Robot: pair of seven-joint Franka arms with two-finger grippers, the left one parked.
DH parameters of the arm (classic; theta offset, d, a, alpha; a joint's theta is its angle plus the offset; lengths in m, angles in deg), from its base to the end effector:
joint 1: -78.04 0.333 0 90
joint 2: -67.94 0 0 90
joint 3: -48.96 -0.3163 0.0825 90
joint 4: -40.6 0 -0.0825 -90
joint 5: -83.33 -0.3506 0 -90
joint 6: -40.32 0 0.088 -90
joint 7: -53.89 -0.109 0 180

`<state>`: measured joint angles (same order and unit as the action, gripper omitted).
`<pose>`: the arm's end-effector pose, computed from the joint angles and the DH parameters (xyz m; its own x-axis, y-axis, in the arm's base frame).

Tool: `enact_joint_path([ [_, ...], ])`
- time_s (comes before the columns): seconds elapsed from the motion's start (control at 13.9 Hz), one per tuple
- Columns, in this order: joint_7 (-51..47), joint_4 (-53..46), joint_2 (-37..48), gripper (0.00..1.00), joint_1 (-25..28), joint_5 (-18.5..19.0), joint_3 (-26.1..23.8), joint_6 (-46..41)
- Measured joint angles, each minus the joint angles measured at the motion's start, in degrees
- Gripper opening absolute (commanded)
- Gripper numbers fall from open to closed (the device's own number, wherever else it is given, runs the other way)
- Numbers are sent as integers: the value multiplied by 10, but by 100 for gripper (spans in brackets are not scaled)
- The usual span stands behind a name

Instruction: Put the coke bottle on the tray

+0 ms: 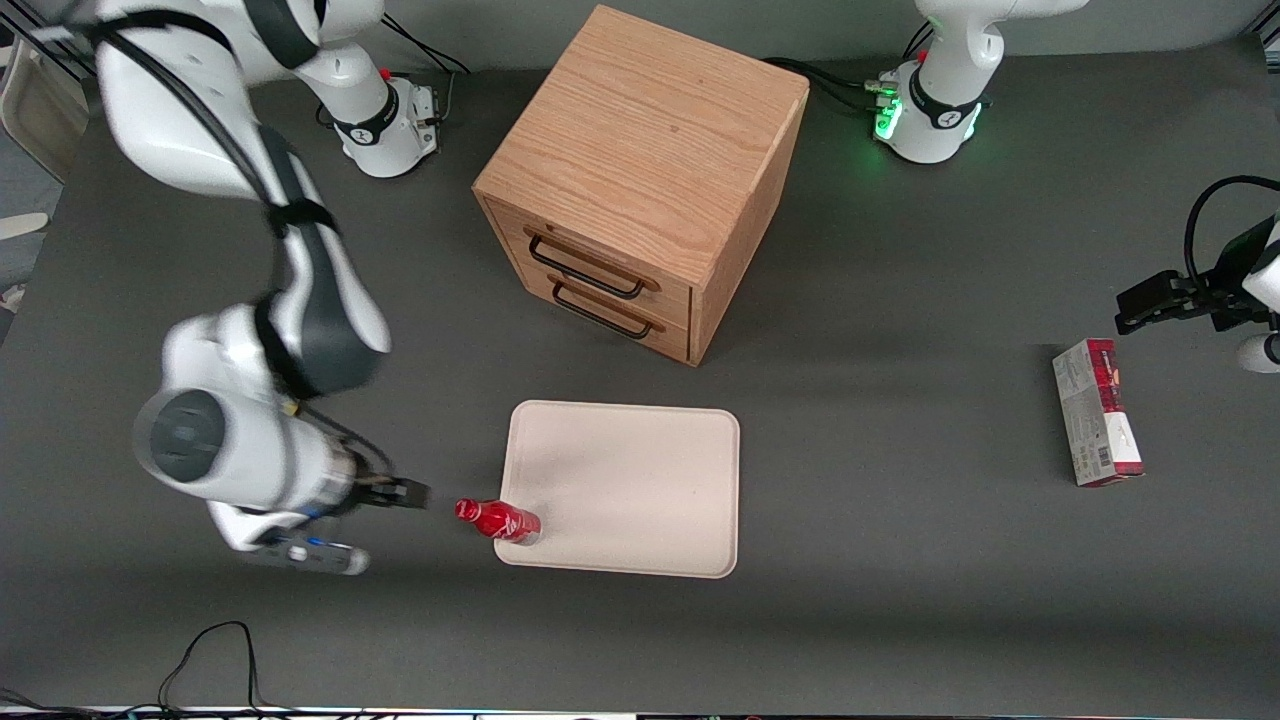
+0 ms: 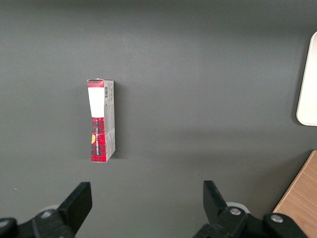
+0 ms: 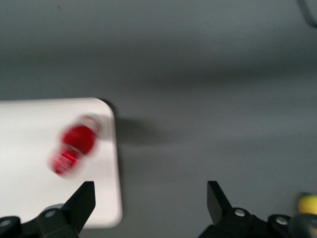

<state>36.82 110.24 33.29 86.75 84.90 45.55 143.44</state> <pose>0.6807 0.1329 0.4294 0.9957 -0.0900 -0.0207 -0.0900 -0.9959 -0.0012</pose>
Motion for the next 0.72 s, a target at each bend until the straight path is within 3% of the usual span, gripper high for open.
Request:
enact_joint_path([
  [0.29,44,148,154,100,-29,-9,-1,-26],
  [0.72,106,204,241,100,-25,-9,16,-78],
])
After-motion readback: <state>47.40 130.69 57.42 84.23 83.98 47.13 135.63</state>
